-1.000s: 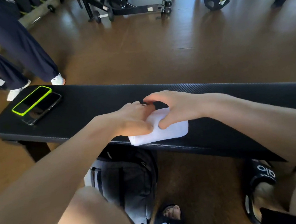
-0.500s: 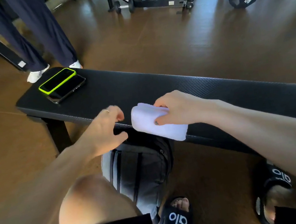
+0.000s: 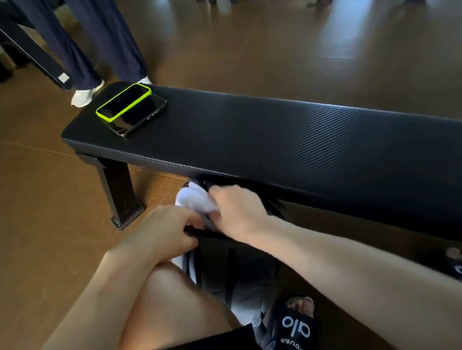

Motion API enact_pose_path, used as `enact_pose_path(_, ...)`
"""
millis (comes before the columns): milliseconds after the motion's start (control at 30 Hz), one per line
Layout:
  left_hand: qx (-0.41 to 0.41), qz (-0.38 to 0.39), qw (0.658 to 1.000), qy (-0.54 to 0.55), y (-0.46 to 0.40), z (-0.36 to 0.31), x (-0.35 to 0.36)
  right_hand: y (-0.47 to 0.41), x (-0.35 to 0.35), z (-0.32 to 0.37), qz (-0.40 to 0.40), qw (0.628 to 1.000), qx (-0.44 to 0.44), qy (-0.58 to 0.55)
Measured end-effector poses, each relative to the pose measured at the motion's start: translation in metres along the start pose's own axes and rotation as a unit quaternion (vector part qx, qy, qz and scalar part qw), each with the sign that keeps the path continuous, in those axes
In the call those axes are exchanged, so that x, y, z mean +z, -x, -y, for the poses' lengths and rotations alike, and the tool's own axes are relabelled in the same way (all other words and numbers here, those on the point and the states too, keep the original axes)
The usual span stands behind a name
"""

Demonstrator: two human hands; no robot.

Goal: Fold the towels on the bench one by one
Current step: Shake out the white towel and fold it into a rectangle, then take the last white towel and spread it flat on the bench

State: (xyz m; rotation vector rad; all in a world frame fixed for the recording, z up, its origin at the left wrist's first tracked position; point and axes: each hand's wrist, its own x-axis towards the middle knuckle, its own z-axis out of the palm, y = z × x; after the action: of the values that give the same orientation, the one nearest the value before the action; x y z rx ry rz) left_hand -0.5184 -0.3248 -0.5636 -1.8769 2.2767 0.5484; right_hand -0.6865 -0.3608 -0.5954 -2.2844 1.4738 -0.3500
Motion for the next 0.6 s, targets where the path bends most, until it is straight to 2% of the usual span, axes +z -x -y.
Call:
enact_pose_path(167,0.002,0.035,0.999,-0.038,0.0,0.0,0.002,0.0,0.053,-0.005,0.22,0.97,0.087,0.047)
enact_pose_path(367,0.006,0.045,0.996,-0.08,-0.005,-0.012,-0.003,-0.005,0.041,0.004,0.311,0.945,0.074,0.069)
enact_pose_path(433,0.012,0.032,0.996,-0.079,-0.007,-0.017,-0.005,-0.006,0.029,0.002,0.294,0.952,0.046,0.075)
enact_pose_path(600,0.023,-0.011,1.0,-0.012,-0.021,-0.037,-0.016,0.011,-0.038,-0.027,0.147,0.989,0.01,0.011)
